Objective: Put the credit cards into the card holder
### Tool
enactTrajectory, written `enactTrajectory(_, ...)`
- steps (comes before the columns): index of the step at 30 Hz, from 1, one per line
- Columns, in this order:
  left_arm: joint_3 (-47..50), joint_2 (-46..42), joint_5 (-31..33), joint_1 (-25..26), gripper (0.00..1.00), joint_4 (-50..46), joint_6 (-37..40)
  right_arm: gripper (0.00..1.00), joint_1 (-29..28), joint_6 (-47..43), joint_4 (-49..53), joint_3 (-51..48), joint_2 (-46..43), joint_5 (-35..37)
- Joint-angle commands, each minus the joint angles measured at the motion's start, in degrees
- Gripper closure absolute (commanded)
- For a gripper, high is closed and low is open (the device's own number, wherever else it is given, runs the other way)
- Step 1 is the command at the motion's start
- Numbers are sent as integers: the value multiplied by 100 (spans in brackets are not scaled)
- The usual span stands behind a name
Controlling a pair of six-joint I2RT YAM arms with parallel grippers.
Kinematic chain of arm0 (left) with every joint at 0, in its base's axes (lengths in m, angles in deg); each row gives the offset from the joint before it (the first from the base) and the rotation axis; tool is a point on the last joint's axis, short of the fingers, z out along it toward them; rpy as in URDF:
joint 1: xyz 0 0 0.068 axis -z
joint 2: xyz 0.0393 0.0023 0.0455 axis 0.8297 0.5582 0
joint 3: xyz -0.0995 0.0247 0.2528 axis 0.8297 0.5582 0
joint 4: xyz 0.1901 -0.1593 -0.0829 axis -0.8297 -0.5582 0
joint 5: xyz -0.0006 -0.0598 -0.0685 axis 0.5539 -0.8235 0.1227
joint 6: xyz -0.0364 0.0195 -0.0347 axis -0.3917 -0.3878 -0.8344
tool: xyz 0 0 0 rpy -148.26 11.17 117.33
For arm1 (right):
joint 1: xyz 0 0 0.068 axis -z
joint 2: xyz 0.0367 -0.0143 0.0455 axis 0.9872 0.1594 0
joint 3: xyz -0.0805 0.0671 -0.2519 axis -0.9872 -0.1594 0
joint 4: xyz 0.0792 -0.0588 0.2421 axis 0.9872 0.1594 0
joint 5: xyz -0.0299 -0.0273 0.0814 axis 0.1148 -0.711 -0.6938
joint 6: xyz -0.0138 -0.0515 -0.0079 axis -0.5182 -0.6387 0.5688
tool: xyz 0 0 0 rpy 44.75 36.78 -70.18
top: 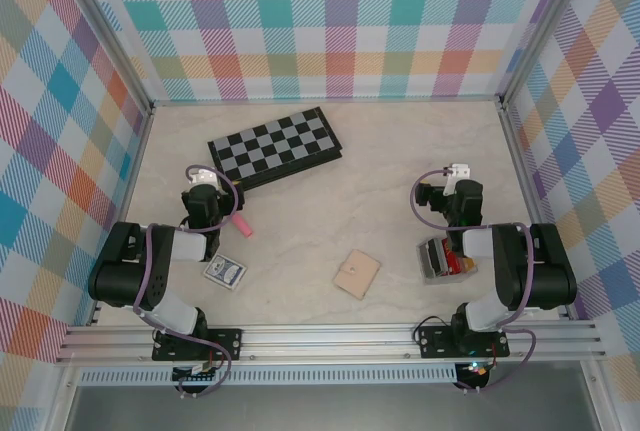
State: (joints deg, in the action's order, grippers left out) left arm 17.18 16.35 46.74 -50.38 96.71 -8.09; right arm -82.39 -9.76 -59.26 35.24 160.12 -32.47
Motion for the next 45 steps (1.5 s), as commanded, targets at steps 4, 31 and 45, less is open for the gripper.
enactTrajectory(4,13,-15,-53,-68,0,142,6,0,9,79,-78,101,-27,-27)
enactTrajectory(31,155,-2095,88,-195,0,-1325,-499,0,18,436,1860,666,-923,540)
enactTrajectory(45,-1208,-4607,127,-205,0,-5550,-3240,0,17,2462,7849,3251,-2371,-783)
